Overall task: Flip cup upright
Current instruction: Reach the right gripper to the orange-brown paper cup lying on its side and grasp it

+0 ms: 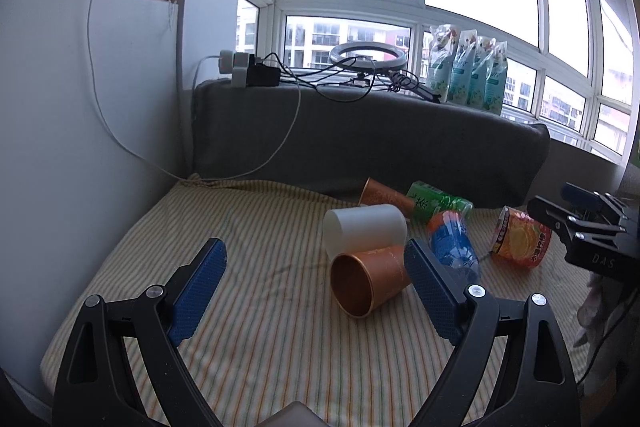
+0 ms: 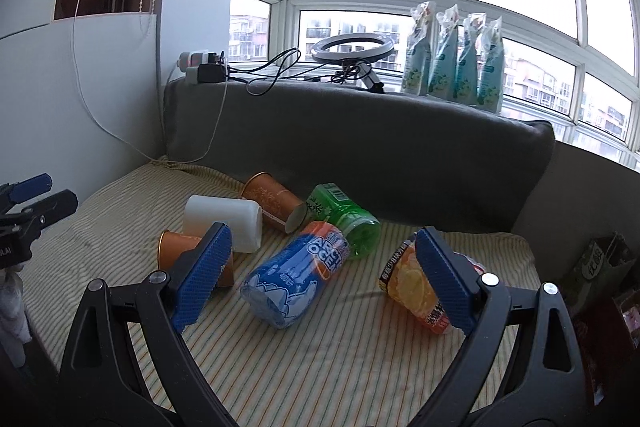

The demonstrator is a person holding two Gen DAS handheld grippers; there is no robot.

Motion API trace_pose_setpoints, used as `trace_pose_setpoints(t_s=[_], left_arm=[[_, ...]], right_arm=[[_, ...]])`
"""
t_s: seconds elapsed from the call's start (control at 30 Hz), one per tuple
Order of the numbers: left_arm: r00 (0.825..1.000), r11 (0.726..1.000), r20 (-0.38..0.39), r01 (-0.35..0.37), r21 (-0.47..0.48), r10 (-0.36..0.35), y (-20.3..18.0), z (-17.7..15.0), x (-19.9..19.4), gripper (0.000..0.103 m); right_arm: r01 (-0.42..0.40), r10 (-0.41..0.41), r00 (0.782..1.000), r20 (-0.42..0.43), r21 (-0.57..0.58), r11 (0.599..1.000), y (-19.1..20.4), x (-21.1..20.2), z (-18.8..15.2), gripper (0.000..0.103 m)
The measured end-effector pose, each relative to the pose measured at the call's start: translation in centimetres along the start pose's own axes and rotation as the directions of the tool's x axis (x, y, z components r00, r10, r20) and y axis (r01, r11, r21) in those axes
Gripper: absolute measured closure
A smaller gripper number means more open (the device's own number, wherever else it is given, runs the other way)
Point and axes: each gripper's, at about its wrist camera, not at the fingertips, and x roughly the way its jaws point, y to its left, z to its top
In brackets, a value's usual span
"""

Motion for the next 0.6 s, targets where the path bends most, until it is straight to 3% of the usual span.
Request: trace_pose_setpoints(t_s=[0.23,0.37,0.47,0.6], left_arm=[[0.998,1.000,-0.055,-0.008,0.027,0.009,0.5,-1.3,0.3,0.013],[0.997,1.000,-0.075,-0.007,0.031,0.009,0.6,-1.7,0.3,0.013],[0.996,1.000,-0.093,-0.009,0.027,0.012,0.9,-2.1,0.6,0.013],[0.994,0.999,-0.110,-0.015,0.028,0.018,1.1,-2.4,0.9,0.013]], right_arm=[[-0.128,0.120,0.990,-0.079,-0.111,0.985,1.1,4.3,1.7,0.008],[-0.221,0.190,0.971,-0.147,-0.238,0.946,2.3,7.3,2.9,0.008],[-0.246,0.194,0.962,-0.193,-0.299,0.922,2.7,9.5,3.7,0.008],[-0.313,0.224,0.929,-0.295,-0.298,0.902,2.9,13.3,5.0,0.008]])
